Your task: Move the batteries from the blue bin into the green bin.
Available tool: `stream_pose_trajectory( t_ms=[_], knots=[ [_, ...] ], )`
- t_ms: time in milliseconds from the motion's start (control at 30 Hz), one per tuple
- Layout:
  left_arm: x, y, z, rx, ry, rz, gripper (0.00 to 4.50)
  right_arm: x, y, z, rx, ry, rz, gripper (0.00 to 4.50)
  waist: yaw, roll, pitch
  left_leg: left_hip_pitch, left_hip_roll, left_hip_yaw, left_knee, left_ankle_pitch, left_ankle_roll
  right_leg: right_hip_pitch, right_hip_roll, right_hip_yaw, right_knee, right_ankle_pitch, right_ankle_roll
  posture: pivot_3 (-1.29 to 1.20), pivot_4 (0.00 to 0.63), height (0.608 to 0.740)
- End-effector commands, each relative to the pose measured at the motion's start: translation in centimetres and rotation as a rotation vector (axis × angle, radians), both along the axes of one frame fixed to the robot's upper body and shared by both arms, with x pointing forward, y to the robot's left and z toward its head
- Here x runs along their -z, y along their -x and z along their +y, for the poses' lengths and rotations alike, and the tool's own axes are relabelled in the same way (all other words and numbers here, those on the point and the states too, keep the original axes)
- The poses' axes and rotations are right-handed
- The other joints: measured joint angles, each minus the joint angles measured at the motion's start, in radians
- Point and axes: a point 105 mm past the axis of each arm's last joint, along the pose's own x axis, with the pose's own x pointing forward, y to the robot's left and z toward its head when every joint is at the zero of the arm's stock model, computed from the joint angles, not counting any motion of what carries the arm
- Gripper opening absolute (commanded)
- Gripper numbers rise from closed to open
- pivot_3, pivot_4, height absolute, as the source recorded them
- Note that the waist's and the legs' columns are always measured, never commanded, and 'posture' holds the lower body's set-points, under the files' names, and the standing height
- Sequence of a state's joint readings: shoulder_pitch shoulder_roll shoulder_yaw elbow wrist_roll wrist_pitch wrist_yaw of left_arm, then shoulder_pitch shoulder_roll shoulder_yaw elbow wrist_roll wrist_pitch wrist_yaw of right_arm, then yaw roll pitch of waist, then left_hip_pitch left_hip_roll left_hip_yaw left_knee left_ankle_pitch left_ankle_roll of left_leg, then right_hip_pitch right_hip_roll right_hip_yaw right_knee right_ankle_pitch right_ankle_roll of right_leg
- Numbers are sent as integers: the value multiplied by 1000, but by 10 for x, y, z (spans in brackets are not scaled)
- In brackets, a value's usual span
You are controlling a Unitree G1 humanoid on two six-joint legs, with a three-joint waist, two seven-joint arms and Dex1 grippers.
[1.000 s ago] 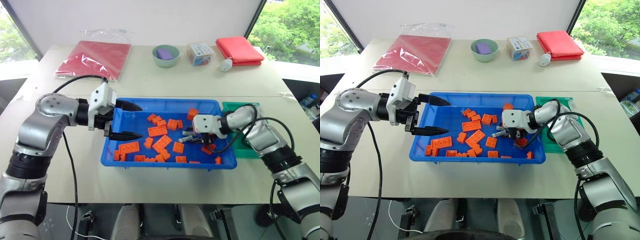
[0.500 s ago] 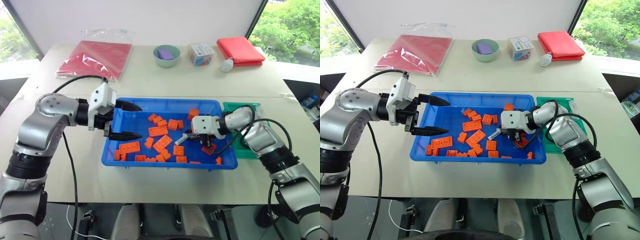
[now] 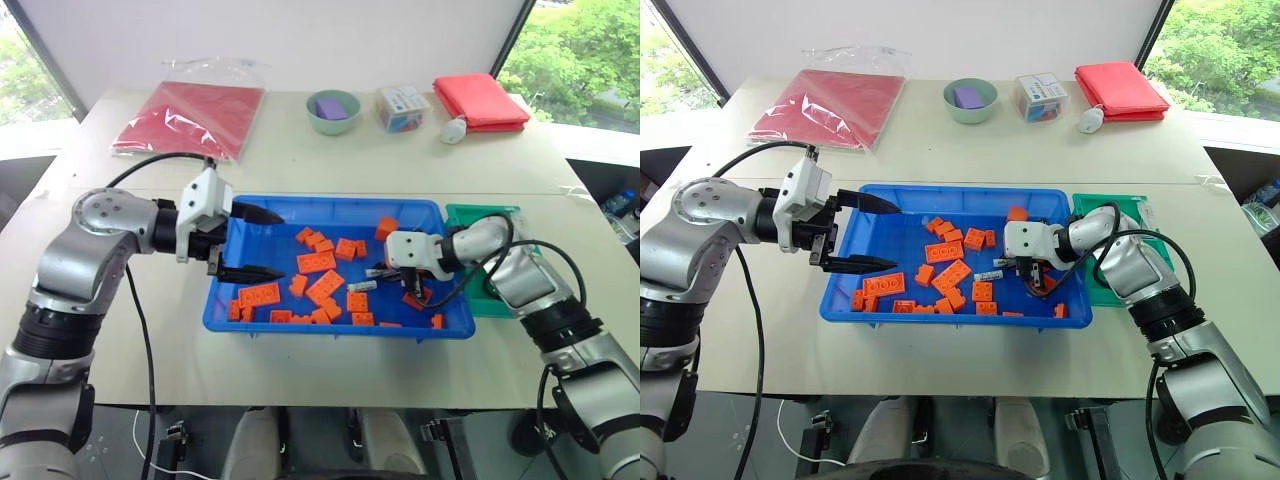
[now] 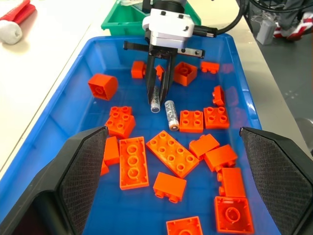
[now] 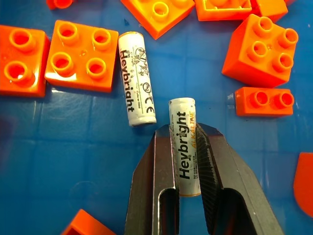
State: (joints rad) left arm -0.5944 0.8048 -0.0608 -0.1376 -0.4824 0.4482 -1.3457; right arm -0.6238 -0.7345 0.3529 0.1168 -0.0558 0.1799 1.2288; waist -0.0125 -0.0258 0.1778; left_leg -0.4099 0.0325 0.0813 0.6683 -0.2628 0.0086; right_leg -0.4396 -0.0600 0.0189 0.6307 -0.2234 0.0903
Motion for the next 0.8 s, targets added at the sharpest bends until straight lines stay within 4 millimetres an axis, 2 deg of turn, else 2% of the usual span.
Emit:
stream_pose_trajectory(
  t_ms=[33, 133, 200, 267, 433, 667, 800],
  knots=[
    [-6, 1, -2, 16, 0, -37, 4500, -49, 1, -3, 52, -113, -72, 25, 1, 0, 0, 0, 0, 0, 0, 0, 0, 0, 0, 0, 0, 0, 0, 0, 150, 736],
    [-6, -1, -3, 20, 5, -42, 4500, -93, 1, -19, 184, -235, -121, 25, 1, 0, 0, 0, 0, 0, 0, 0, 0, 0, 0, 0, 0, 0, 0, 0, 150, 736],
    [-6, -3, -3, 22, 10, -43, 4500, -121, 4, -53, 338, -286, -178, 25, 7, 0, 0, 0, 0, 0, 0, 0, 0, 0, -1, 0, 0, 0, 0, 0, 150, 736],
    [-5, -4, -4, 24, 13, -42, 4500, -135, 8, -77, 447, -301, -213, 25, 12, 0, 0, 0, 0, 0, 0, 0, 0, 0, -2, -1, 0, 0, 0, 0, 150, 736],
    [-2, -8, -8, 53, 20, -37, 4500, -136, 28, -132, 662, -262, -251, 25, 22, -1, 0, 0, -1, 0, 0, 0, 0, 1, -2, -1, -1, -1, -3, 0, 150, 736],
    [-6, -18, -19, 91, 25, -58, 4500, -106, 37, -137, 727, -213, -208, 25, 8, 0, 0, 1, 0, 0, 1, 0, 0, 1, 0, 0, 0, -1, -2, 0, 150, 736],
    [-10, -19, -21, 97, 34, -67, 4500, -98, 40, -141, 748, -219, -181, 2045, -1, 0, 0, 0, 0, 0, 1, 0, 0, 1, 0, 1, -1, -1, -1, 0, 150, 736]
  ],
)
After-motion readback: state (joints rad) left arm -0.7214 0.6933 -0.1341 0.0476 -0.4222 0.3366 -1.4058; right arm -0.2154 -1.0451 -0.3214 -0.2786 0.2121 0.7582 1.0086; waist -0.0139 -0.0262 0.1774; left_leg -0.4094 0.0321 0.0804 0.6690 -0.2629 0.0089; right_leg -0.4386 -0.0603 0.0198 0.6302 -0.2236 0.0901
